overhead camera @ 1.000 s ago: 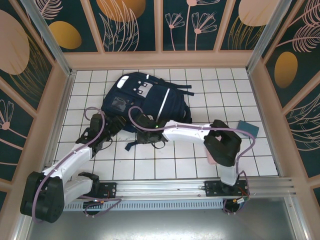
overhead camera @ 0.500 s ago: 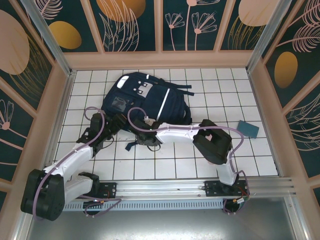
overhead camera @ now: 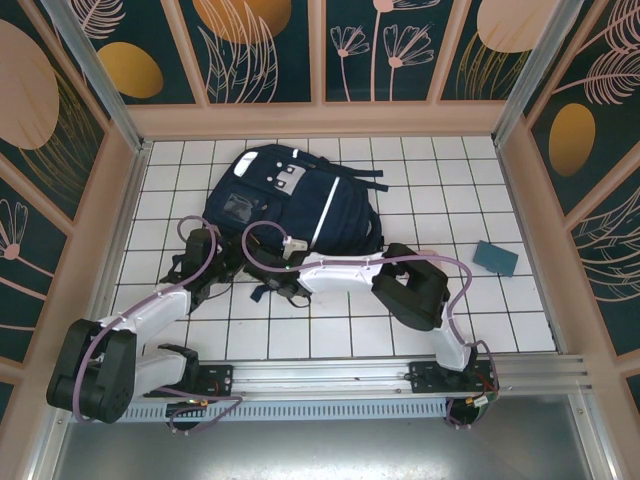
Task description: Pack the student bag
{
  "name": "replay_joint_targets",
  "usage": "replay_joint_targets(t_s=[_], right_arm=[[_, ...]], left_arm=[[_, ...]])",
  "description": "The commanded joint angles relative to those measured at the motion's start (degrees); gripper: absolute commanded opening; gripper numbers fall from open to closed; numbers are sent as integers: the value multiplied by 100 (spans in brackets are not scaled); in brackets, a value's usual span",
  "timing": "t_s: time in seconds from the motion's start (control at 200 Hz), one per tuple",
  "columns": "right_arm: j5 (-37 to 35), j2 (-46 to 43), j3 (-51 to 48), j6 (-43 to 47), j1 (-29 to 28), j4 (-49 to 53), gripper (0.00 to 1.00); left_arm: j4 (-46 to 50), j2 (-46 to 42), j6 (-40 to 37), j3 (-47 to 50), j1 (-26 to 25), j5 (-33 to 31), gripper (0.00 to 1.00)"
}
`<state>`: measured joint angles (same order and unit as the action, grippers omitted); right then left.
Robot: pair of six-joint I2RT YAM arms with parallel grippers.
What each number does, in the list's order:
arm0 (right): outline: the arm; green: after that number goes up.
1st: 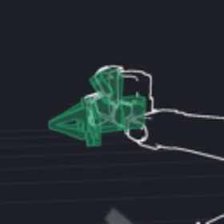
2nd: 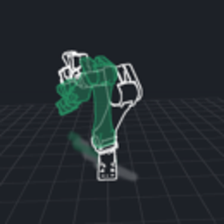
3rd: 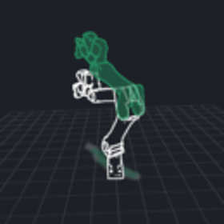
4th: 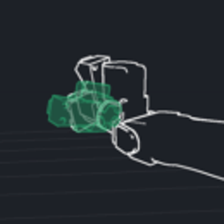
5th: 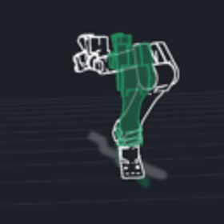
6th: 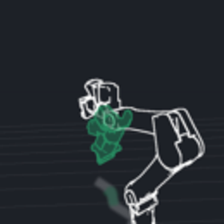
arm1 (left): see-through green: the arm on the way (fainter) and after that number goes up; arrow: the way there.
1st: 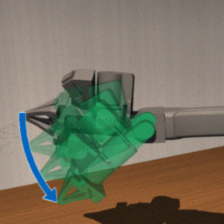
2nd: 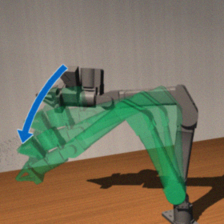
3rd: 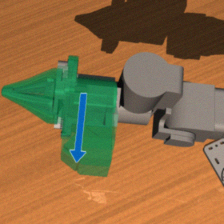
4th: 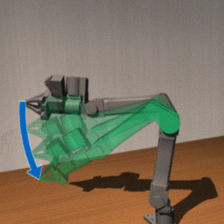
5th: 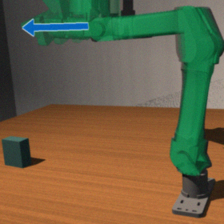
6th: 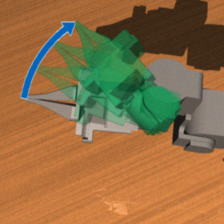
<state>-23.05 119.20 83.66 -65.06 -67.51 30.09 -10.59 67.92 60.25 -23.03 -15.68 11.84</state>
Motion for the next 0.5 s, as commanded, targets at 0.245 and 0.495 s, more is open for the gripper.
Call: replay_joint_targets(t_s=[0.245, 0.495], right_arm=[[-279, -179, 244, 320, -90, 429, 2], [264, -684, -134, 1050, -45, -132, 0]], left_arm=[[-812, 114, 408, 429, 38, 371, 74], [-1710, 734, 654, 449, 39, 556, 58]])
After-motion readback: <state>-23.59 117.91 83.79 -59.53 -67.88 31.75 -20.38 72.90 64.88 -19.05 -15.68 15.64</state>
